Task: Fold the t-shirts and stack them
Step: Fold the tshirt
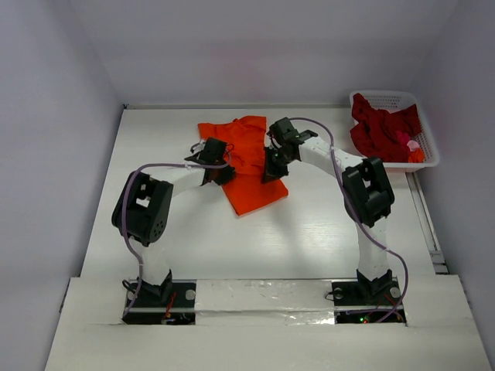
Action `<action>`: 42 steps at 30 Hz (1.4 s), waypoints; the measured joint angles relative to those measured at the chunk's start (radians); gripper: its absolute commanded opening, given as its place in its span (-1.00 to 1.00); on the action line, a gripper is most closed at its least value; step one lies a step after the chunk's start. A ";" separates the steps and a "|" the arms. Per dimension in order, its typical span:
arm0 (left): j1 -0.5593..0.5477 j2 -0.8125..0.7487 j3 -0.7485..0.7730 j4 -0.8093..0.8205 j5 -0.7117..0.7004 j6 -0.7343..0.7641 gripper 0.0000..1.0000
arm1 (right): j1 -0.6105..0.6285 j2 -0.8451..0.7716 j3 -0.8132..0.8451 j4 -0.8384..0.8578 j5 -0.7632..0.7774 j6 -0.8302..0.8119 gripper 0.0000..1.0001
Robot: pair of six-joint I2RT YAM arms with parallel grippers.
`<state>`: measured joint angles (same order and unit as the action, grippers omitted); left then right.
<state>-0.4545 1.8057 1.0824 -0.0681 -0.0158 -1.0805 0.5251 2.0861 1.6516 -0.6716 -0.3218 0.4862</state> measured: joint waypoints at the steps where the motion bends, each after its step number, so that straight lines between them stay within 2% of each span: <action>1: 0.016 0.004 0.008 -0.001 0.001 0.003 -0.76 | 0.000 0.000 -0.002 0.002 0.000 0.000 -0.99; 10: 0.176 0.026 0.082 0.004 0.005 0.030 -0.76 | 0.004 0.000 -0.032 0.008 0.000 0.000 -1.00; 14: 0.190 0.038 0.101 0.004 0.006 0.043 -0.76 | 0.007 0.003 -0.019 -0.004 0.001 0.000 -1.00; 18: 0.187 0.037 0.095 0.009 0.021 0.051 -0.77 | 0.007 0.040 0.081 -0.021 0.004 0.000 -1.00; 25: 0.186 -0.068 -0.066 0.016 0.050 0.053 -0.76 | 0.007 0.160 0.266 -0.036 0.019 -0.005 -1.00; 31: 0.186 -0.216 -0.181 0.011 0.065 0.055 -0.75 | 0.007 0.235 0.345 -0.086 0.041 -0.021 -1.00; 37: 0.179 -0.256 -0.200 0.019 0.069 0.056 -0.75 | 0.007 0.195 0.336 -0.107 0.058 -0.028 -1.00; 42: 0.146 -0.248 -0.199 0.020 0.069 0.056 -0.75 | 0.007 0.041 0.236 -0.098 0.055 -0.034 -1.00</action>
<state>-0.3088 1.5574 0.8833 -0.0483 0.0528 -1.0248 0.5320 2.1269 1.8877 -0.7700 -0.2665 0.4522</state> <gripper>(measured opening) 0.123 0.011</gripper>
